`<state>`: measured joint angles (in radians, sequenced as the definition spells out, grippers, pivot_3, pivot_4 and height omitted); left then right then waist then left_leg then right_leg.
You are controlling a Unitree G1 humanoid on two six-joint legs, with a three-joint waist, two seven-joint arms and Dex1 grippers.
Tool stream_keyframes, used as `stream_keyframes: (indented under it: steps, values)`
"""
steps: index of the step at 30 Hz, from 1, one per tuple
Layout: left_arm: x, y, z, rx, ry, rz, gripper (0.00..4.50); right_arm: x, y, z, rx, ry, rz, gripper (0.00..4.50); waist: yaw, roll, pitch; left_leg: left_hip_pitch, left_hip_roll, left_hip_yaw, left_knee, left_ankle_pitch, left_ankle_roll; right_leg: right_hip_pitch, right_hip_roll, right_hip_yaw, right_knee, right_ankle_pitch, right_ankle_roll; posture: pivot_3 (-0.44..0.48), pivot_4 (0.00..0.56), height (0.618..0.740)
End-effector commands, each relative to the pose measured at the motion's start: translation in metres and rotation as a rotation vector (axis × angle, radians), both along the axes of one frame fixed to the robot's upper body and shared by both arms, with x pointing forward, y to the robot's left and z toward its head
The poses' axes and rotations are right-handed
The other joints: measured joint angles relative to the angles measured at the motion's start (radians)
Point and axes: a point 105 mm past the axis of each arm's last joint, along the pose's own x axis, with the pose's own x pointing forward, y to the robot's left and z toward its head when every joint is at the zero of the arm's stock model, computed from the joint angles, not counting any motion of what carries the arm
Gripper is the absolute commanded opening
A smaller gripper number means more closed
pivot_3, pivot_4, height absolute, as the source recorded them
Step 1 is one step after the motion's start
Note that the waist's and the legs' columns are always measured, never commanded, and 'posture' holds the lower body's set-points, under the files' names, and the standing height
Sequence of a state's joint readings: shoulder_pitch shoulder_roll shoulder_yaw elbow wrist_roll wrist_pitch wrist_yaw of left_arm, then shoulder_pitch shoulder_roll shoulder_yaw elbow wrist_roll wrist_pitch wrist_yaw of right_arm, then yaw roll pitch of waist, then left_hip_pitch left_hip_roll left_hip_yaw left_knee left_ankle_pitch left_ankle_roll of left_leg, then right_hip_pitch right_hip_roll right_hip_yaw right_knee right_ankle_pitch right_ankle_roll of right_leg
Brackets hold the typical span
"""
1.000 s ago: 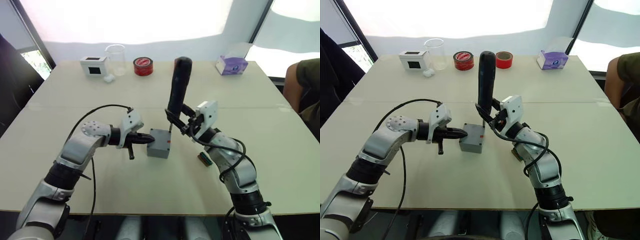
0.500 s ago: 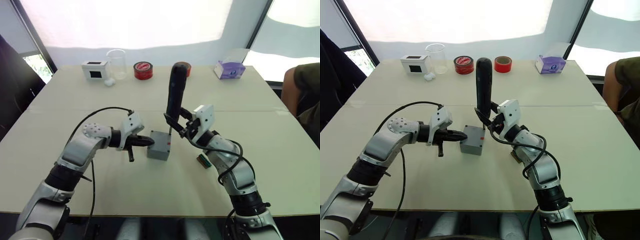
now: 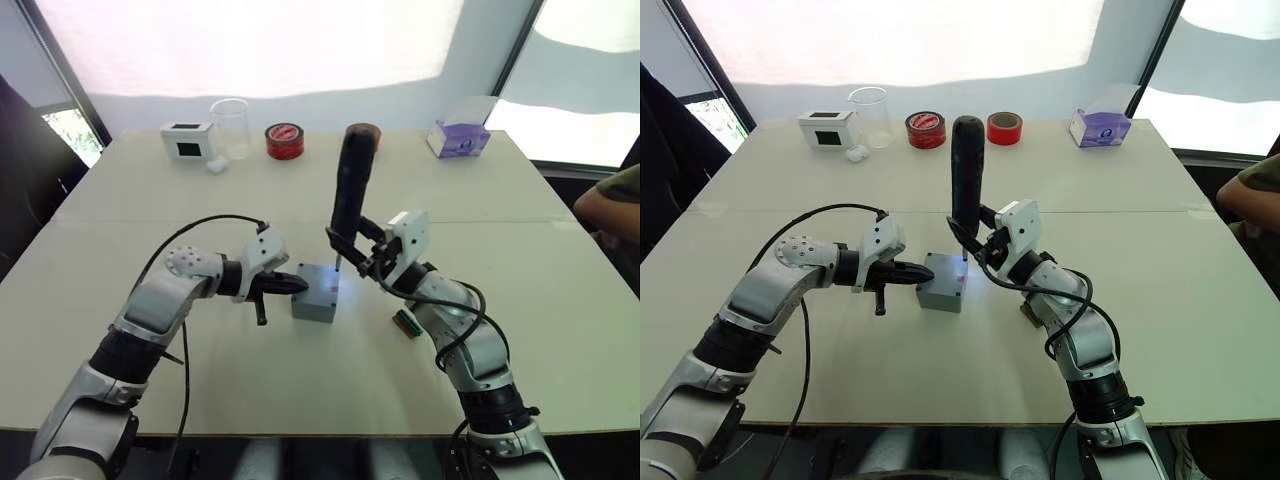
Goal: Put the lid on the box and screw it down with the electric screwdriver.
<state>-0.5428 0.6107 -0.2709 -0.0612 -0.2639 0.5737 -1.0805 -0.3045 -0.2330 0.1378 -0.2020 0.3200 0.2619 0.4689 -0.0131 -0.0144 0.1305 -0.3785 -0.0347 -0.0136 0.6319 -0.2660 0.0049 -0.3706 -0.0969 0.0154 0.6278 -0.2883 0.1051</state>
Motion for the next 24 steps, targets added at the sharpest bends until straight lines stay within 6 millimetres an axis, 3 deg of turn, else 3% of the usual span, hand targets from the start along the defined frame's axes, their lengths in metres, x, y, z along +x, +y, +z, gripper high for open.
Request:
stream_keyframes:
  steps: [1,15,20,24]
  values:
    - [-0.002,0.001,-0.008,0.027,0.02,0.002,0.0,-0.001,-0.007,-0.062,-0.089,0.246,-0.027,1.77,0.0,0.0,0.0,0.0,0.0,0.0,0.0,0.0,0.0,0.0,0.0,0.0,0.0,0.0,0.0,0.0,0.15,0.74]
    - [-0.003,0.002,-0.011,0.024,0.03,0.01,0.0,0.0,-0.007,-0.054,-0.104,0.211,-0.018,1.77,0.0,0.0,0.0,0.0,0.0,0.0,-0.003,0.0,0.0,0.0,-0.001,0.0,-0.004,0.0,0.0,0.0,0.15,0.74]
    - [-0.004,0.003,-0.012,0.026,0.036,0.011,0.0,-0.002,-0.008,0.003,-0.071,0.008,0.03,1.77,0.002,0.002,0.001,-0.004,0.0,0.0,-0.003,0.0,0.0,-0.001,-0.001,0.0,-0.007,0.0,0.0,0.0,0.15,0.74]
    - [-0.003,0.005,-0.012,0.025,0.039,0.015,0.0,-0.006,-0.015,0.063,-0.059,-0.163,0.06,1.77,0.002,0.007,0.005,-0.015,0.0,0.0,-0.002,0.0,0.0,-0.008,-0.001,0.0,-0.007,0.001,0.0,0.0,0.15,0.74]
